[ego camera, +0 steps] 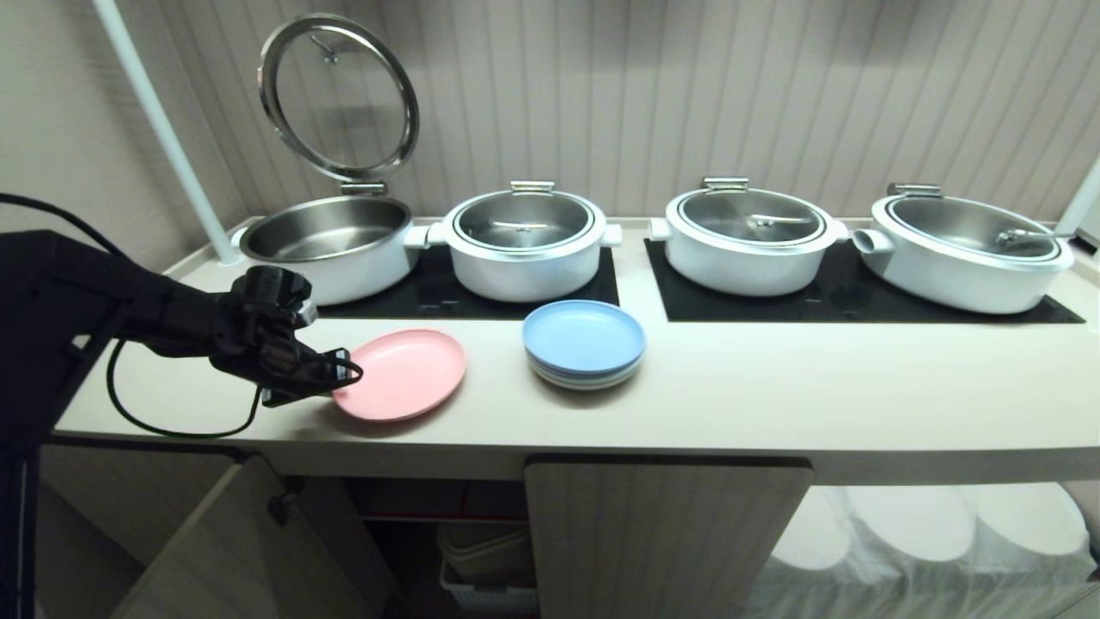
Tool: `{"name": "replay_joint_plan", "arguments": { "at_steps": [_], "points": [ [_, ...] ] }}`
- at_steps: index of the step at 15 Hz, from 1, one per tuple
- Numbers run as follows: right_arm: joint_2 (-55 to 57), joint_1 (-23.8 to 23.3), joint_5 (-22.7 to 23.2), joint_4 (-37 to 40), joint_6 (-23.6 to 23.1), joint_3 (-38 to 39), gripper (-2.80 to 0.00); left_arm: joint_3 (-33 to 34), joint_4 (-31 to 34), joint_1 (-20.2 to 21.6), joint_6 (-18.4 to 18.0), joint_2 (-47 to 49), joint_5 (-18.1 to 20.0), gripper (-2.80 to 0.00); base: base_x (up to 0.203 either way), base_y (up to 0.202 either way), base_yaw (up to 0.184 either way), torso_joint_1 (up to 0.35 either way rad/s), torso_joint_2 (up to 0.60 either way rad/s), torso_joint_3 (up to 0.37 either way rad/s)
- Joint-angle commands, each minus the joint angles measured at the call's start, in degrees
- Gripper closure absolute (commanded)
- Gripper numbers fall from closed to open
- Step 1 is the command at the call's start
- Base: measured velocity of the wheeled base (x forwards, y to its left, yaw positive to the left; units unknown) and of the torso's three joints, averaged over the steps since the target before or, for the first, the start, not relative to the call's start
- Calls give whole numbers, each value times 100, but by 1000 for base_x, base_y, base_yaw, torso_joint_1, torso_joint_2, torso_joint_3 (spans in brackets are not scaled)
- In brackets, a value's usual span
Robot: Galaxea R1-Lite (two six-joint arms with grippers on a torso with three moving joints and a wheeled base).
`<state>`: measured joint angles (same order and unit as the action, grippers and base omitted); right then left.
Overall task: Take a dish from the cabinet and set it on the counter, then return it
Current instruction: Pick up the plate from the table
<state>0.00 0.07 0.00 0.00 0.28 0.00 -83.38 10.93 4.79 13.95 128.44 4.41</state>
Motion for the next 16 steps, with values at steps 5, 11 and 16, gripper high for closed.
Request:
{"name": "replay_joint_plan", "arguments": {
  "at_steps": [5,11,16],
  "points": [
    [0,1,0,0,-2,0,0,1400,-277,12,458,-1001,136,0,0,0,0,0,0,0],
    [0,1,0,0,-2,0,0,2274,-847,13,1034,-1471,130,0,0,0,0,0,0,0],
    [0,1,0,0,-2,0,0,2264,-891,13,1237,-1463,110,0,0,0,0,0,0,0]
  ]
}}
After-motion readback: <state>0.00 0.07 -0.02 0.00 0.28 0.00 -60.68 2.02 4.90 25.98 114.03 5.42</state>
